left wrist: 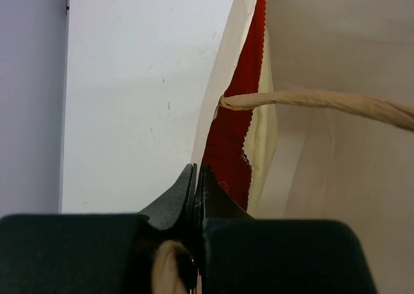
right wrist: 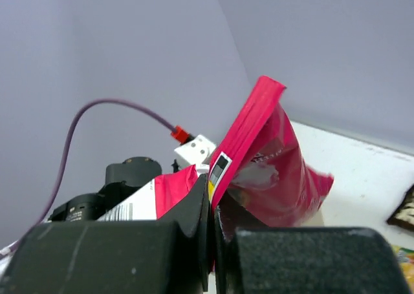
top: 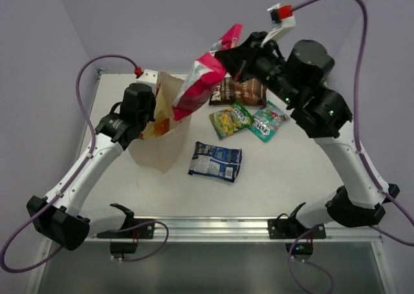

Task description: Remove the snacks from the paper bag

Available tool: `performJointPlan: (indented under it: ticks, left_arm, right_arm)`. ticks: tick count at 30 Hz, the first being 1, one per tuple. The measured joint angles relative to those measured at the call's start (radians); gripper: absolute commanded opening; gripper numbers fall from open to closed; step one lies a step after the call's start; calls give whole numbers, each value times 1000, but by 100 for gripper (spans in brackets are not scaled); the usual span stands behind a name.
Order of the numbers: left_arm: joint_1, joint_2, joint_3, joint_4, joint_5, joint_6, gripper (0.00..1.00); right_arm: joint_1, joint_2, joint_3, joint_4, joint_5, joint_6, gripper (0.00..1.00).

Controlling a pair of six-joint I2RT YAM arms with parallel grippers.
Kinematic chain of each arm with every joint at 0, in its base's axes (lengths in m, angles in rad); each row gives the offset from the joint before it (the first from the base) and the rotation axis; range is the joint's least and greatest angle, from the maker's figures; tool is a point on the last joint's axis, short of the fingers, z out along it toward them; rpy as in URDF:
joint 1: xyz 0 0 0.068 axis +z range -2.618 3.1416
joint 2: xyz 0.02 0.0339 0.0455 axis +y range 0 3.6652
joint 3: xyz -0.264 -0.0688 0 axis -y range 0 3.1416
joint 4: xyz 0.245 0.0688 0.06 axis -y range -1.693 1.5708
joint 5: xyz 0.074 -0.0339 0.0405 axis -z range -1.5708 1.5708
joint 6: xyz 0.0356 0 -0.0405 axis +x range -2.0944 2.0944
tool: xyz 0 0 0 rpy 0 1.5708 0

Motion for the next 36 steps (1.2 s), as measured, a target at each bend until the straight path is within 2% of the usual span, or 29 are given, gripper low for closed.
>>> performJointPlan:
  ticks: [6, 12, 15, 19, 22, 25, 27, 30, 32, 36]
  left_arm:
    - [0, 11, 0, 6, -19, 0, 0]
    - [0, 11, 1, 6, -18, -1, 0]
    - [0, 12, 6, -1, -16, -1, 0]
    - [0, 12, 19, -14, -13, -3, 0]
    - [0, 11, 19, -17, -6, -3, 0]
    - [0, 11, 19, -19, 0, -3, 0]
    - [0, 11, 19, -20, 3, -3, 0]
    - [0, 10, 19, -21, 7, -3, 0]
    - [0, 8, 19, -23, 13, -3, 0]
    - [0, 1, 19, -26, 15, -3, 0]
  right_arm:
    - [-231, -116, -46, -8, 16, 1, 0]
    - [-517, -156, -207, 43, 35, 35, 0]
    - [-648, -68, -250, 86, 27, 89, 0]
    - [-757, 176, -189, 149, 24, 159, 0]
    - [-796, 361, -157, 232, 28, 188, 0]
    - [-817, 474, -172, 301, 36, 205, 0]
    - [-830, 505, -216, 356, 39, 217, 0]
    - [-857, 494, -381, 494, 48, 246, 1]
    - [-908, 483, -502, 562, 45, 283, 4]
    - [-1029, 483, -675, 594, 11, 348, 10]
